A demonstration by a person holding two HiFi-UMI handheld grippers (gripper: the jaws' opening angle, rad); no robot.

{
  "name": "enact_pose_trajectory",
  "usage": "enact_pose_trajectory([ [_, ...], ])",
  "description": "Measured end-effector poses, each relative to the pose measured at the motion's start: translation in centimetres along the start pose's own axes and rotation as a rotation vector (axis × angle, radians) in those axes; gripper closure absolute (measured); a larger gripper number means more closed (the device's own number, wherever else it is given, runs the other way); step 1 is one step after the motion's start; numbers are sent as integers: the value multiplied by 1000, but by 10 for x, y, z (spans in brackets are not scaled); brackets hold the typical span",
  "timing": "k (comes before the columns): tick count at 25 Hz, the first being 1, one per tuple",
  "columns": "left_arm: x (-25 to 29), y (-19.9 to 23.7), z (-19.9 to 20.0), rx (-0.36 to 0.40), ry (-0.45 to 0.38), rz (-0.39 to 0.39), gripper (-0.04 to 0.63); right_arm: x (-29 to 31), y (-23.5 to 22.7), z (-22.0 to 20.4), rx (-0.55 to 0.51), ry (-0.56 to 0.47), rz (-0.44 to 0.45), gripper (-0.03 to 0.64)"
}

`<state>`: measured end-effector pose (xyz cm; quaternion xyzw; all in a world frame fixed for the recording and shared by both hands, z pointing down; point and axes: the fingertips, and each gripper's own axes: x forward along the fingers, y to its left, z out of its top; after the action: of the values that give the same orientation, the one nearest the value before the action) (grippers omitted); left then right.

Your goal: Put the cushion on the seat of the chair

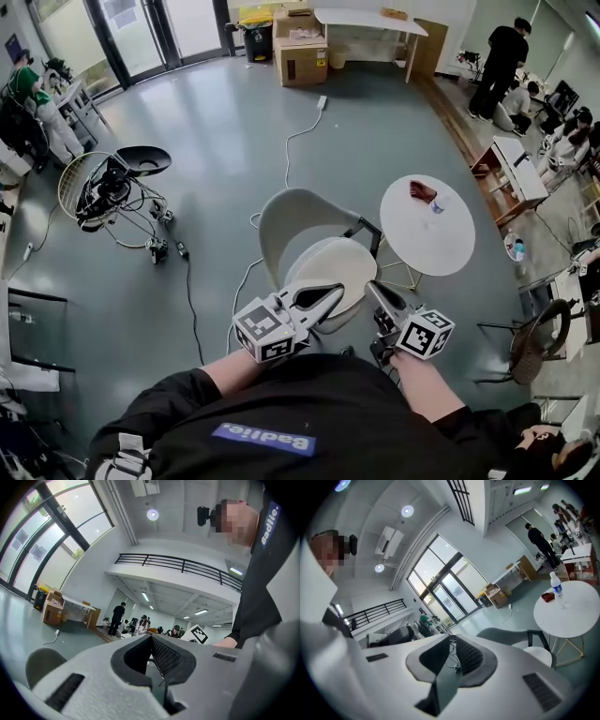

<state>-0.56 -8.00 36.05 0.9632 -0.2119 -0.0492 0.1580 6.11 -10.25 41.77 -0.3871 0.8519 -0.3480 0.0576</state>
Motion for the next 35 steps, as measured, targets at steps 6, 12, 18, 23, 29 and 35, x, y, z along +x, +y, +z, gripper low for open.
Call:
enact_pose_trajectory([
  [6, -10, -11, 4, -3, -7, -20, 580, -2, 49, 1, -110, -20, 66, 575],
  [12, -16, -25, -14, -15, 21, -45, 580, -10, 64, -5, -152, -55, 90, 588],
  [18, -18, -32, -16, -2, 35, -65, 580, -10, 78, -12, -195, -54, 115, 589],
  [23, -20, -36, -16, 6, 47, -76, 580, -8, 92, -14, -259, -44, 143, 589],
  [29, -22, -39, -22, 20, 52, -81, 580, -9, 93, -21, -271, -47, 149, 589],
  [35, -24, -42, -21, 26, 55, -84, 580, -10, 96, -23, -264, -48, 147, 589],
])
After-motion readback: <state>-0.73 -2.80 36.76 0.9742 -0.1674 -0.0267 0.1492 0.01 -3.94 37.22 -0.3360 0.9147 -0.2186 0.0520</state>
